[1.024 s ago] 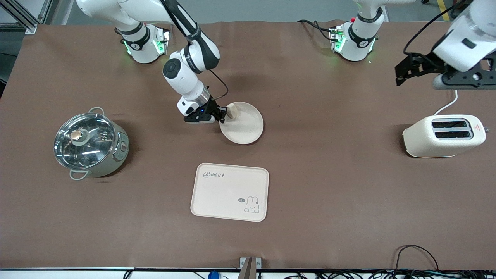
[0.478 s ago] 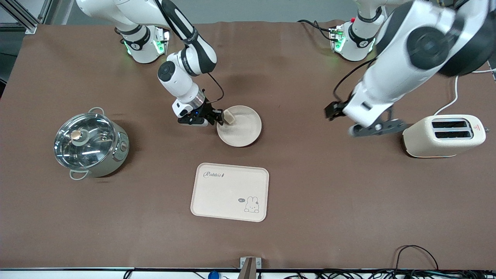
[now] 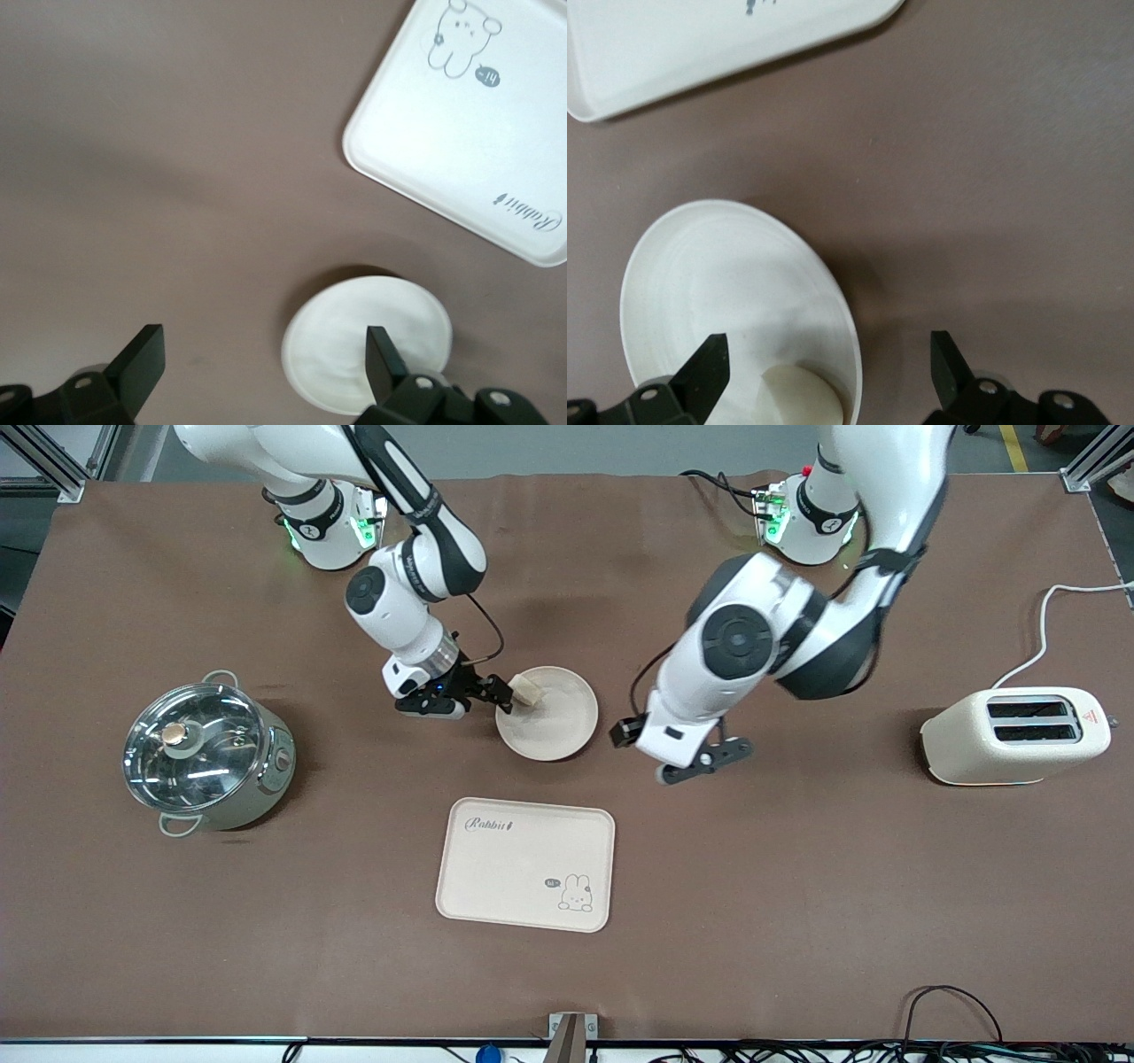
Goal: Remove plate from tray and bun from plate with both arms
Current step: 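Open the right gripper and withdraw while the left gripper lowers to the bun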
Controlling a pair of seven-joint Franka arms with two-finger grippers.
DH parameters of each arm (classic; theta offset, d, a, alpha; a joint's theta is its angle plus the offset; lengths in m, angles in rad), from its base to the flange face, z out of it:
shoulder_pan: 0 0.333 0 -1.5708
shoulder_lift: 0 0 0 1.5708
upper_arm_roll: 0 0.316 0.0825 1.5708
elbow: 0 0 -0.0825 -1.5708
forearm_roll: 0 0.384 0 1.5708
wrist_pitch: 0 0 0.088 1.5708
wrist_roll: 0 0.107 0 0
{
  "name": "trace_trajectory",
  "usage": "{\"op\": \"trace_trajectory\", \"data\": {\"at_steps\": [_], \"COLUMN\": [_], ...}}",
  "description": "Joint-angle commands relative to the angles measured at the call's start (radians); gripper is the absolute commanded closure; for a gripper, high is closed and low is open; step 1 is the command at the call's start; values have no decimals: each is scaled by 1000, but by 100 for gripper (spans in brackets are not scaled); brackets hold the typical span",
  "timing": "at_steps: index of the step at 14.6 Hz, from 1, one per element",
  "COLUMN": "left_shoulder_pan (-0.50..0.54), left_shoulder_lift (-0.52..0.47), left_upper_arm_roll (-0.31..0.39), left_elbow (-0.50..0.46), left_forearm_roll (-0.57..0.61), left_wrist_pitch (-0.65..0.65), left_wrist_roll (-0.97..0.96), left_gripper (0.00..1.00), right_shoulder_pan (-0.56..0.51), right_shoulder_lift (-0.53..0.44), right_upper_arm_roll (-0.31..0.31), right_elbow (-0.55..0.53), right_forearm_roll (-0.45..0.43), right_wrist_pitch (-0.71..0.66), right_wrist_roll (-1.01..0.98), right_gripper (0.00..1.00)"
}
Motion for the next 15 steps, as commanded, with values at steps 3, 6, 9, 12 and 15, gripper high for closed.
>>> {"op": "trace_trajectory", "data": {"at_steps": [3, 6, 9, 12, 15], "left_shoulder_pan": [-84, -148, -207, -270, -309], "left_shoulder_lift": [107, 165, 211, 247, 276], "left_upper_arm_roll": [-2, 1, 5, 26, 28], "left_elbow": [27, 27, 28, 28, 34], "left_forearm_roll": [83, 129, 169, 168, 162], "left_wrist_pitch": [85, 139, 209, 278, 286], "left_wrist_roll": [-224, -351, -480, -569, -692], "left_gripper": [0, 0, 0, 0, 2], "right_shoulder_pan": [-194, -337, -443, -549, -640], "right_shoulder_lift": [-147, -165, -163, -163, -163], "right_upper_arm_roll": [-69, -92, -92, -92, -93], "right_elbow": [89, 326, 498, 595, 640], "right_forearm_roll": [-228, -438, -583, -667, -727], "right_wrist_pitch": [-393, -768, -899, -911, -913], "right_wrist_roll": [-90, -90, -114, -189, -252], "right_gripper": [0, 0, 0, 0, 0]}}
